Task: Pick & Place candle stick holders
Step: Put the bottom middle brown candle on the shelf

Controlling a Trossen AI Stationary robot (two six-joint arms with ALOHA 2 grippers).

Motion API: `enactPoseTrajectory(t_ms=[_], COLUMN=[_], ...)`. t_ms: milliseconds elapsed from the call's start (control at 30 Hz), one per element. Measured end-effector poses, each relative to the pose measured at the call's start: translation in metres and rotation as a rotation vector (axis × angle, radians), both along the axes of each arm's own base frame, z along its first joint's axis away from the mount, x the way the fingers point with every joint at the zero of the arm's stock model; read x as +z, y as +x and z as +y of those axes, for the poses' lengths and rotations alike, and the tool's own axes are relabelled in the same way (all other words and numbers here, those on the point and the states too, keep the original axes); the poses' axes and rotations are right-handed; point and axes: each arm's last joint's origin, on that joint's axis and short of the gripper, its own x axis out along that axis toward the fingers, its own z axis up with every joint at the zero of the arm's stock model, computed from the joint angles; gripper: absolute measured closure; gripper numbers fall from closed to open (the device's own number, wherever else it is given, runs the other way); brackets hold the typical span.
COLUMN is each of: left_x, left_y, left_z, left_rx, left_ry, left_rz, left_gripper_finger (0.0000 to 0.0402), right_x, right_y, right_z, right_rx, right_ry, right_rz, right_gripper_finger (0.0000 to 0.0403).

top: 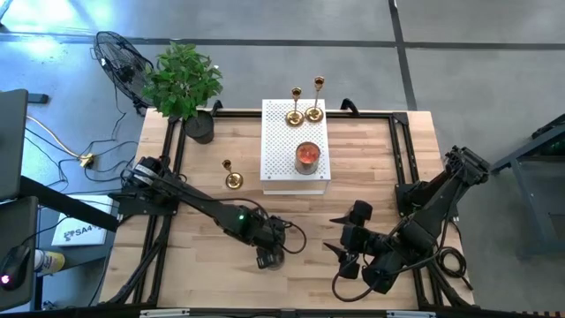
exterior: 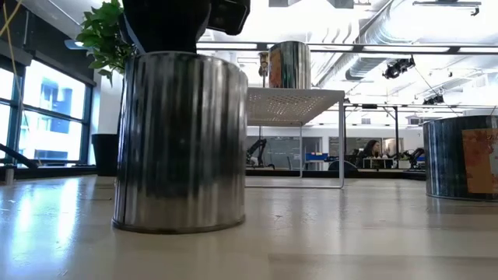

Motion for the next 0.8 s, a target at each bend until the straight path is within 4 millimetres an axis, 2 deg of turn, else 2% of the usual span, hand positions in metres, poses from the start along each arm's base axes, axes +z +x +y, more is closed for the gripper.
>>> enactPoseTrajectory(t_ms=[167,200,367,467,600,800], left_x=[0.000,0.000,0.001,0.009,0.040,0.110], left_y=[-0.001,-0.001,-0.001,-0.003,-0.004,-0.017], left_z=[0.000,0.001,0.001,0.001,-0.008,-0.017], left_rx=[-0.029,-0.038,-0.037,-0.039,-0.040,-0.033], left_ry=[0.032,0.041,0.052,0.059,0.115,0.223], left_rz=[-0.003,-0.004,-0.003,0.005,-0.022,-0.080], left_gripper_finger=[0.0374,0.0386,0.0396,0.0397,0.0399,0.0400], right_x=[0.000,0.000,0.000,0.000,0.000,0.000], right_y=[0.000,0.000,0.000,0.000,0.000,0.000], right_z=[0.000,0.000,0.000,0.000,0.000,0.000], right_rx=[0.000,0.000,0.000,0.000,0.000,0.005], right_ry=[0.000,0.000,0.000,0.000,0.001,0.006], right_rz=[0.000,0.000,0.000,0.000,0.000,0.006], right_gripper_finger=[0.0116,0.0116,0.0116,0.0116,0.0116,0.0116])
